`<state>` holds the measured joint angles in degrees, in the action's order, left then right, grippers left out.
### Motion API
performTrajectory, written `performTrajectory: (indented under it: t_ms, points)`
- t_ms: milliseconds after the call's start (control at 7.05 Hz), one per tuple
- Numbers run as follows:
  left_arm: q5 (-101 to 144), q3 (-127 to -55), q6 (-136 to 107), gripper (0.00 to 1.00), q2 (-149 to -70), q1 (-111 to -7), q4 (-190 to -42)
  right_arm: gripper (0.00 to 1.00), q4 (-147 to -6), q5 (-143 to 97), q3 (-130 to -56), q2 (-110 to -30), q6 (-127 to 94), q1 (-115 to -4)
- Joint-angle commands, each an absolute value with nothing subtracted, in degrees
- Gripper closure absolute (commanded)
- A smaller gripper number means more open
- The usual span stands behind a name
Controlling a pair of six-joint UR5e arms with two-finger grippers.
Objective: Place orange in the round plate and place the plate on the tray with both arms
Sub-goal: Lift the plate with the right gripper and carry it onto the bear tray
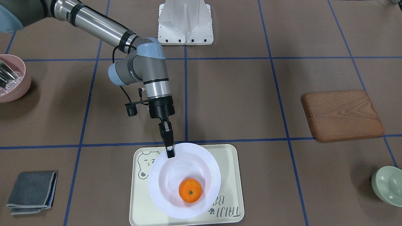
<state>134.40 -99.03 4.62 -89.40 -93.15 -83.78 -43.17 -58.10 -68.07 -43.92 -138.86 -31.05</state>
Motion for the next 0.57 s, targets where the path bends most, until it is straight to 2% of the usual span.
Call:
performTrajectory:
  t_ms: [0,142,284,426]
  points:
    - [134.39,-99.31,4.48,0.01,-89.47,-92.99,-83.76,1.00,-44.47,-58.18,-56.92,-36.95,-141.93,-32.08]
    - [134.38,-99.23,4.31,0.01,-89.65,-92.99,-83.76,1.00,-44.56,-58.36,-53.65,-34.91,-141.94,-31.91]
    - [134.47,-99.32,4.22,0.01,-89.65,-92.99,-83.76,0.95,-44.65,-58.53,-53.61,-35.15,-141.60,-31.30]
    - [134.47,-99.32,4.22,0.01,-89.65,-92.99,-83.76,0.81,-44.74,-58.54,-54.14,-35.59,-141.16,-29.98]
